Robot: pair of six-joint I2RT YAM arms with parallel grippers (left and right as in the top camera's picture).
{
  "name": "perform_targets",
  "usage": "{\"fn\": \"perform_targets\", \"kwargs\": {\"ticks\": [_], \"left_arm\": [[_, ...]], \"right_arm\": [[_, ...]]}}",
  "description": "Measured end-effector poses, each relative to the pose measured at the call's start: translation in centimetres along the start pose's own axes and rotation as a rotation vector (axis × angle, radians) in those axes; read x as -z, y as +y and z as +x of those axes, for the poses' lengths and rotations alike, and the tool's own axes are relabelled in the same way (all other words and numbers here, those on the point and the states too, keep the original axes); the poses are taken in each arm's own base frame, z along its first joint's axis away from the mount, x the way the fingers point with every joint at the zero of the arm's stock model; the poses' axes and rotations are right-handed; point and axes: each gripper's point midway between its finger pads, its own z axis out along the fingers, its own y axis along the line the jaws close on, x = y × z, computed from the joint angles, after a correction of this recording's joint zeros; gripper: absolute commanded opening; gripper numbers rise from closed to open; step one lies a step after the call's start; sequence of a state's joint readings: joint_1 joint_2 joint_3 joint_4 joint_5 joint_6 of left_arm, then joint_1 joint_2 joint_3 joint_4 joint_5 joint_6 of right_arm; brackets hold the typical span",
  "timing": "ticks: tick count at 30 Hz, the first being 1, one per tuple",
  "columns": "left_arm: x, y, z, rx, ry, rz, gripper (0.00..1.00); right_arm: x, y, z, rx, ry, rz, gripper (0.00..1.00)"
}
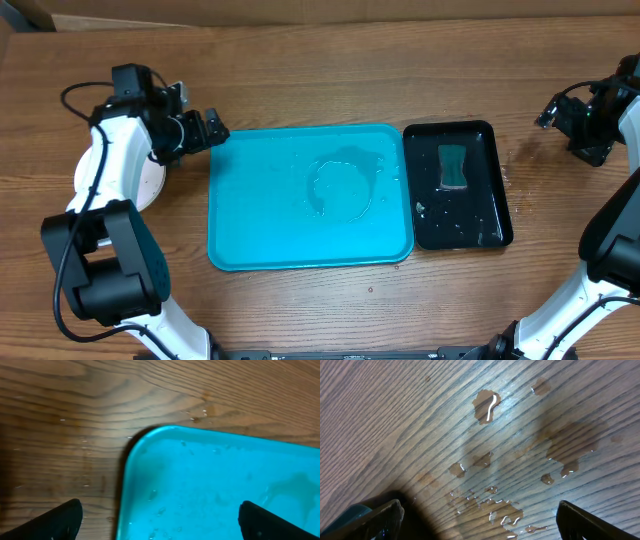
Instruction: Clean dirty plates on tray and stack at the side
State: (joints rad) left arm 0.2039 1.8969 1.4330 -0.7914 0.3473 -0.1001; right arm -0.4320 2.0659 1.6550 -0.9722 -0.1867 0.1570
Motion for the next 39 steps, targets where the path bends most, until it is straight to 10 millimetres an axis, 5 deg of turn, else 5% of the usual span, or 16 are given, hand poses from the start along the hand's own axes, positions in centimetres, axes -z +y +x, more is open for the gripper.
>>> {"fn": "perform_targets", "kwargs": {"ticks": [14, 20, 24, 29, 35, 39], "left_arm": [[-0.1, 0.0, 0.0, -0.004, 0.001, -0.006, 1.0], [-0.1, 0.0, 0.0, -0.004, 0.001, -0.006, 1.0], [-0.1, -0.1, 0.0, -0.004, 0.0, -0.006, 1.0], [-0.1, -0.1, 0.0, -0.004, 0.0, -0.006, 1.0], [-0.1, 0.0, 0.0, -0.004, 0.0, -0.006, 1.0], [-0.1, 0.0, 0.0, -0.004, 0.0, -0.006, 1.0]], "right_arm": [[-0.1, 0.6, 0.2, 0.013, 0.004, -0.002, 1.0], [1.6, 5.2, 1.1, 0.115, -0.029, -0.033, 1.0], [8.3, 11.1, 1.9, 0.242, -0.17, -0.114, 1.0], [21.1, 17.5, 5.6, 0.405, -0.424, -0.273, 1.0], [32.1, 21.0, 12.7, 0.563, -0.619, -0.465, 1.0], [37.1, 20.2, 17.6, 0.625, -0.684, -0.554, 1.0]]}}
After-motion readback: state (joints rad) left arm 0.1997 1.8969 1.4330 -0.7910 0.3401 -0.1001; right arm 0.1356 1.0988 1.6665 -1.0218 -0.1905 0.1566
